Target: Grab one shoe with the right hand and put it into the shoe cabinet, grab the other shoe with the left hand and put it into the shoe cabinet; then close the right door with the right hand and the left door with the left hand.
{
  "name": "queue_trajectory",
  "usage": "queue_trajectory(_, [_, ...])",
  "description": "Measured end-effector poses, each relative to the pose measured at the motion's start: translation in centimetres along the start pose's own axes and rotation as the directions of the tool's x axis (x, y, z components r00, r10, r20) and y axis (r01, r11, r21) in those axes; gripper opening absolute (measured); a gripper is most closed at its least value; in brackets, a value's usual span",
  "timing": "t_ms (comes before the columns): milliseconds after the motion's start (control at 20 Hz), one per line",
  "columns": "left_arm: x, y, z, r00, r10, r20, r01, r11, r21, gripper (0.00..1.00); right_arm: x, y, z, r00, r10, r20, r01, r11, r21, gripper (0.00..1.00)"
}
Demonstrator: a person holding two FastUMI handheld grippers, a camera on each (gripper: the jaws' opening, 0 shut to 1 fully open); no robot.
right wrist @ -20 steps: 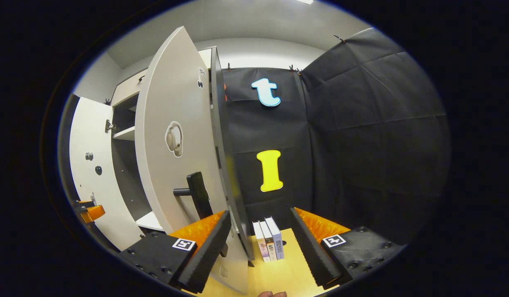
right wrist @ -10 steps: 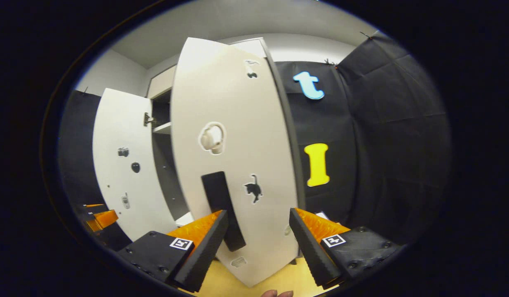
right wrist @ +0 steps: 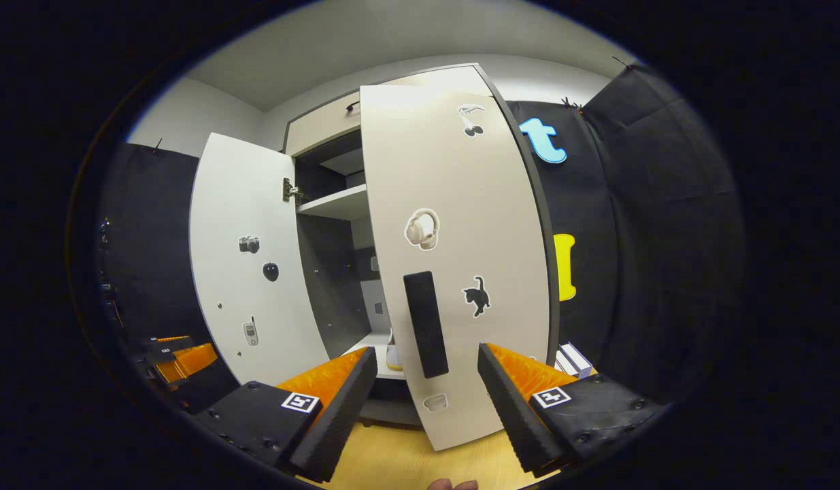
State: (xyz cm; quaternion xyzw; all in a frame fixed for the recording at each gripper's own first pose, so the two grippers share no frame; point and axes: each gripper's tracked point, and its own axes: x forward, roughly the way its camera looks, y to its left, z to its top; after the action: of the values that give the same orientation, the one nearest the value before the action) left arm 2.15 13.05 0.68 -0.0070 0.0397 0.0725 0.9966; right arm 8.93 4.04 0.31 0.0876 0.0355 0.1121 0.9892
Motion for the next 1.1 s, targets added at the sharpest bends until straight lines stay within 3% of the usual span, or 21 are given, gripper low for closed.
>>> queue_trajectory(700, [5.3, 11.0, -0.1, 0.995, 0.095, 0.001, -0.095, 0.995, -0.019, 0.96, -4.7, 1.2, -0.1, 0.997, -0.068, 0.026, 0.069, 0.997, -0.039, 0.98])
queue_trajectory(1100, [8.3, 10.1, -2.8, 0.997, 0.061, -0.048, -0.063, 0.997, -0.033, 0.97, -6.2, -1.0, 0.3, 0.992, -0.121, 0.035, 0.123, 0.991, -0.049, 0.98])
